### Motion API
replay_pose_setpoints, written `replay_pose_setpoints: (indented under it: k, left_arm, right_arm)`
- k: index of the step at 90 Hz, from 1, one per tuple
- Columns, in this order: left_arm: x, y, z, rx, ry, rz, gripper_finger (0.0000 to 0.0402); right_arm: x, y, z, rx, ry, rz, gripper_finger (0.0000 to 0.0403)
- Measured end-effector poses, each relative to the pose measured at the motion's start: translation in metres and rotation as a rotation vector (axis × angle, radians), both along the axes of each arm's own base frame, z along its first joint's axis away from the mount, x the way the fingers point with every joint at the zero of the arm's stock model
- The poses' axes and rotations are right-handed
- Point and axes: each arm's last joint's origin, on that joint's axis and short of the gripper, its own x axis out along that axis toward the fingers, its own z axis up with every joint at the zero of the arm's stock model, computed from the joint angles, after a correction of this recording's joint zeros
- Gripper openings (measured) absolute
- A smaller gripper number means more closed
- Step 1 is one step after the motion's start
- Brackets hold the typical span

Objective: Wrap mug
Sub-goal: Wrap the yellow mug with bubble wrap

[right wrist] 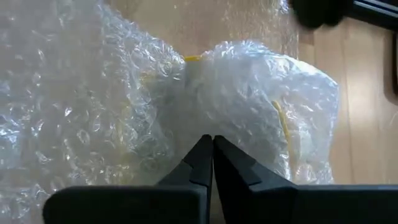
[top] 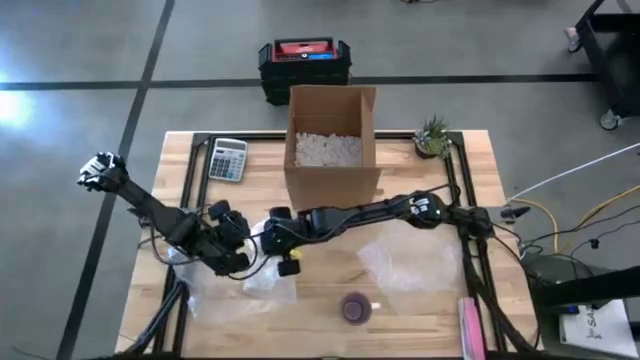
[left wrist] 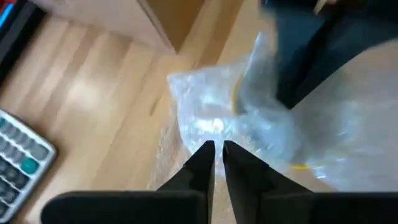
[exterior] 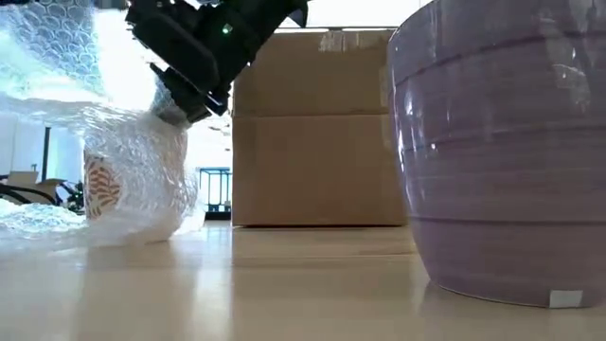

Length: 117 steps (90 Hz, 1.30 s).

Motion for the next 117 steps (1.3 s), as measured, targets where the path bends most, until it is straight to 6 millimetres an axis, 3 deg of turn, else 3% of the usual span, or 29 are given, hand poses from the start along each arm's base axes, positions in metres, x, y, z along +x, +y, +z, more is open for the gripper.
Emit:
replay_pose_setpoints:
  k: [11,24,53,75,90,96,112,117]
  left_arm:
    - [0.004,-0.003,-0.020,-0.048,-0.078,-0.013,0.0020]
    - [0.013,-0.009,-0.018,-0.100,-0.189,-0.081,0.0020]
    - [0.014,-0.011,-0.023,-0.129,-0.200,-0.103,0.0020]
    - [0.013,-0.011,-0.027,-0.156,-0.188,-0.101,0.0020]
    - [0.015,-0.012,-0.022,-0.159,-0.201,-0.107,0.0020]
    - [0.015,-0.012,-0.020,-0.155,-0.200,-0.113,0.0020]
    - [0.017,-0.014,-0.008,-0.162,-0.212,-0.122,0.0020]
    - [0.018,-0.015,-0.001,-0.172,-0.208,-0.128,0.0020]
  right_arm:
    - [0.000,0.000,0.000,-0.003,-0.001,0.003,0.0000]
    - [0.000,0.000,0.000,-0.004,0.003,0.015,0.0000]
    - [-0.002,0.000,-0.001,-0.004,0.019,0.015,0.0000]
    - [-0.018,-0.001,0.037,-0.025,0.106,0.007,0.0000]
    - [-0.011,0.000,0.056,-0.007,-0.023,0.009,0.0000]
    - [-0.006,0.002,0.049,0.019,-0.040,0.027,0.0000]
    - [-0.003,0.004,-0.006,0.063,0.116,0.019,0.0000]
    - [-0.001,0.004,-0.011,0.068,0.121,0.012,0.0000]
